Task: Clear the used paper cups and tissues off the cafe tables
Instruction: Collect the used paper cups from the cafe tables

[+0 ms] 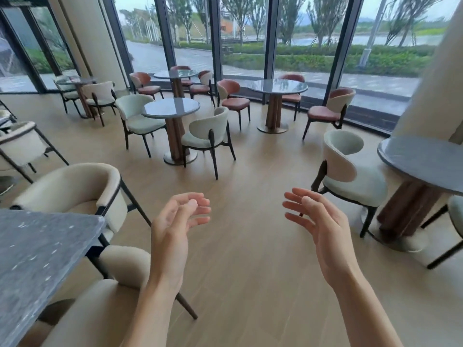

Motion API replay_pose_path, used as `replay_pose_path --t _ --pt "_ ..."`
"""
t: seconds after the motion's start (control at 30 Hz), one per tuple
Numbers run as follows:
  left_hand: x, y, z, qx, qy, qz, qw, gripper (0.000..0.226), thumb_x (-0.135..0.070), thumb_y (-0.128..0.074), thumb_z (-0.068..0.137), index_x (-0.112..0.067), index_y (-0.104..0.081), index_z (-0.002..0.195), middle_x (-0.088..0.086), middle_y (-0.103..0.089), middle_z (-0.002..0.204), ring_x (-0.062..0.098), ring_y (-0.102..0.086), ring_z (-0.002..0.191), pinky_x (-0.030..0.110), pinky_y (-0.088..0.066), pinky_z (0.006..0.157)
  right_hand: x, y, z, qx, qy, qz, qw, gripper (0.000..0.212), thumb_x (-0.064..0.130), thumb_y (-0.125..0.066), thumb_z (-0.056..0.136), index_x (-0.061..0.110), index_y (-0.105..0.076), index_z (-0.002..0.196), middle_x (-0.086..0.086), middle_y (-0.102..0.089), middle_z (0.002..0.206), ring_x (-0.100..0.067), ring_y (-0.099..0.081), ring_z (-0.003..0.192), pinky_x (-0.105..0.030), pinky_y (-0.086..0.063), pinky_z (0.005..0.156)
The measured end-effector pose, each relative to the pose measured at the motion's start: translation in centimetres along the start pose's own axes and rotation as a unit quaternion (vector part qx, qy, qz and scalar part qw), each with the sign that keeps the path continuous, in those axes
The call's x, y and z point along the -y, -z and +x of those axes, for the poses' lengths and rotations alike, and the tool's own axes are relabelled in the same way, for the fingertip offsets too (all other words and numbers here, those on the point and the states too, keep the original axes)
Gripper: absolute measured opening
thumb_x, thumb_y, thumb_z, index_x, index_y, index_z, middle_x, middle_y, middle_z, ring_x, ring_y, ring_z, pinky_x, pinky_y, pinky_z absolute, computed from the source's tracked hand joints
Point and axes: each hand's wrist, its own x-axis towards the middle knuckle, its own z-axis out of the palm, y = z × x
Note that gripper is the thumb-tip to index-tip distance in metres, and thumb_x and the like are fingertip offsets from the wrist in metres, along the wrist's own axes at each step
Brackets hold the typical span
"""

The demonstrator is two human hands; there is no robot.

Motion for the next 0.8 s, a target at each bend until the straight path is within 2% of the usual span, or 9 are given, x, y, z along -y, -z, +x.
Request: replay_pose_path --t 0.17,0.23,0.37,0.6,0.8 --pt "5.4 -3.3 10.1 -0.010 0.017 -0.004 1.000 0.026 -0.020 -0.054 0.086 -0.004 -0.071 0.097 0.013 -0.075 0.094 0.027 -0.071 0.090 0.046 -0.058 0.087 -4.0 -2.3 11.0 0.021 -0.018 -0.025 0.999 0.024 0.011 -0.050 0.102 0.012 -0.072 0.112 -0.006 -0.076 0.110 -0.023 -0.072 0.105 -0.048 -0.055 0.097" --pt "7.5 -4.4 14.9 -0.017 0.014 -0.011 1.000 0.027 -0.021 -0.054 0.086 -0.004 -0.070 0.097 0.014 -0.074 0.095 0.027 -0.071 0.090 0.044 -0.058 0.086 -5.3 -4.0 16.2 0.032 -0.015 -0.029 0.999 0.021 0.018 -0.055 0.099 0.014 -0.072 0.111 -0.005 -0.076 0.110 -0.022 -0.072 0.105 -0.046 -0.055 0.096" --pt "10.7 -6.5 26.1 -0.032 0.015 -0.014 0.999 0.027 -0.022 -0.053 0.086 -0.004 -0.071 0.097 0.019 -0.073 0.098 0.029 -0.071 0.093 0.048 -0.057 0.089 -6.9 -8.3 27.5 0.050 -0.014 -0.042 0.998 0.036 0.033 -0.057 0.084 0.015 -0.073 0.111 -0.002 -0.077 0.109 -0.019 -0.072 0.105 -0.043 -0.055 0.096" --pt "12.1 -7.7 41.9 -0.055 -0.010 0.000 0.998 0.027 -0.022 -0.053 0.086 -0.005 -0.071 0.096 0.014 -0.074 0.095 0.028 -0.071 0.092 0.043 -0.058 0.086 -8.8 -16.0 43.0 0.091 -0.013 -0.033 0.995 0.034 0.033 -0.057 0.085 0.016 -0.073 0.110 -0.002 -0.077 0.109 -0.020 -0.072 0.105 -0.046 -0.055 0.098" --pt "15.0 -6.7 52.2 -0.109 -0.013 0.018 0.994 0.028 -0.022 -0.053 0.087 -0.003 -0.071 0.097 0.015 -0.074 0.097 0.031 -0.071 0.096 0.044 -0.058 0.088 -12.4 -22.9 54.0 0.135 -0.022 -0.014 0.991 0.034 0.033 -0.058 0.085 0.016 -0.074 0.110 -0.004 -0.077 0.109 -0.020 -0.072 0.105 -0.046 -0.055 0.096"
